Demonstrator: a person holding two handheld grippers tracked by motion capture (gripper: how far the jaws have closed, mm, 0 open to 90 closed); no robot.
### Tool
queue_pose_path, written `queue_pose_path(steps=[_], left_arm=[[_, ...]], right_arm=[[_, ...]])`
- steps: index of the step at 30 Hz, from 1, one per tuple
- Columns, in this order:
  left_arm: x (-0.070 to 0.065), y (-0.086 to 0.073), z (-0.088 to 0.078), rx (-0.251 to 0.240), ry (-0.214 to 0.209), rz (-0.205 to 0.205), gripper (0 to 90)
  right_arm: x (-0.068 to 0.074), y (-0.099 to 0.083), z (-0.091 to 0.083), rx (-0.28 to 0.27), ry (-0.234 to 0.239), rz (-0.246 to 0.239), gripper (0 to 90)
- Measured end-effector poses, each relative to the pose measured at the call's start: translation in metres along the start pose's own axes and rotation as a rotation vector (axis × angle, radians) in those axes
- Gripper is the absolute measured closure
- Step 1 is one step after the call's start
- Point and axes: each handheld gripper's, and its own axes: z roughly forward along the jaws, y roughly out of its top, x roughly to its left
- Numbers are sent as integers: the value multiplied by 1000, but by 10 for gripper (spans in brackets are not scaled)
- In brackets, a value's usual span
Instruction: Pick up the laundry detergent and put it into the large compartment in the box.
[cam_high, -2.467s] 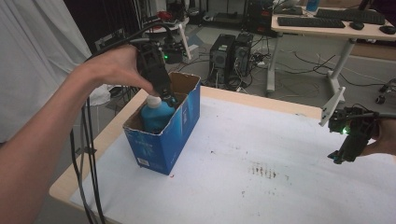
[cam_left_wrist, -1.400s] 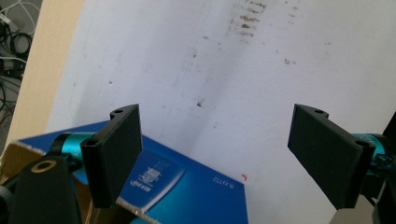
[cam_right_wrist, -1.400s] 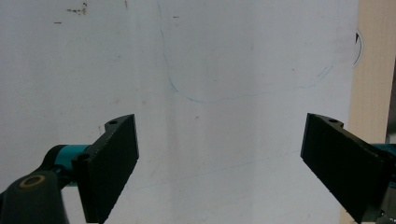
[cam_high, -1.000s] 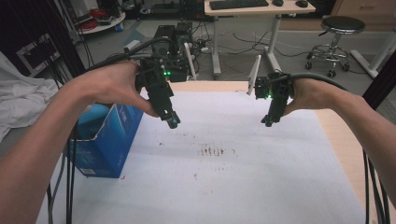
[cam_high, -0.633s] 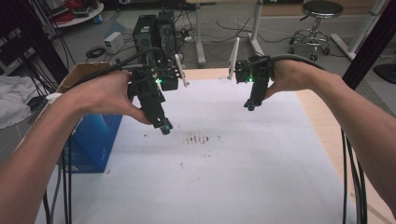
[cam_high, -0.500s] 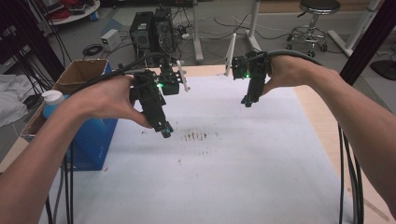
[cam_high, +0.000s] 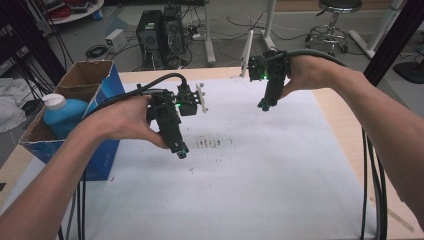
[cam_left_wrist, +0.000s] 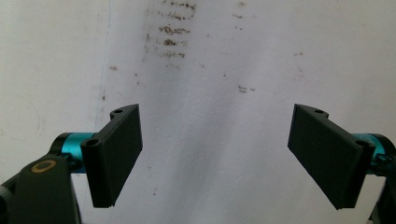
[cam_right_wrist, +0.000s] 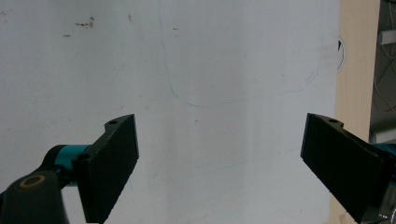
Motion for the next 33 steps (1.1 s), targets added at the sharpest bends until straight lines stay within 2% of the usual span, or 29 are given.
queue_pose_path(steps=[7, 13, 33], left_arm=[[4, -5, -2, -8, 1, -12, 179], [5, -4, 5, 20, 4, -8, 179], [8, -6, 10, 20, -6, -11, 179]], right_arm=[[-1, 0, 2, 0, 4, 1, 105], [-1, -2, 0, 1, 2, 4, 105], [-2, -1, 3, -5, 12, 6, 105]])
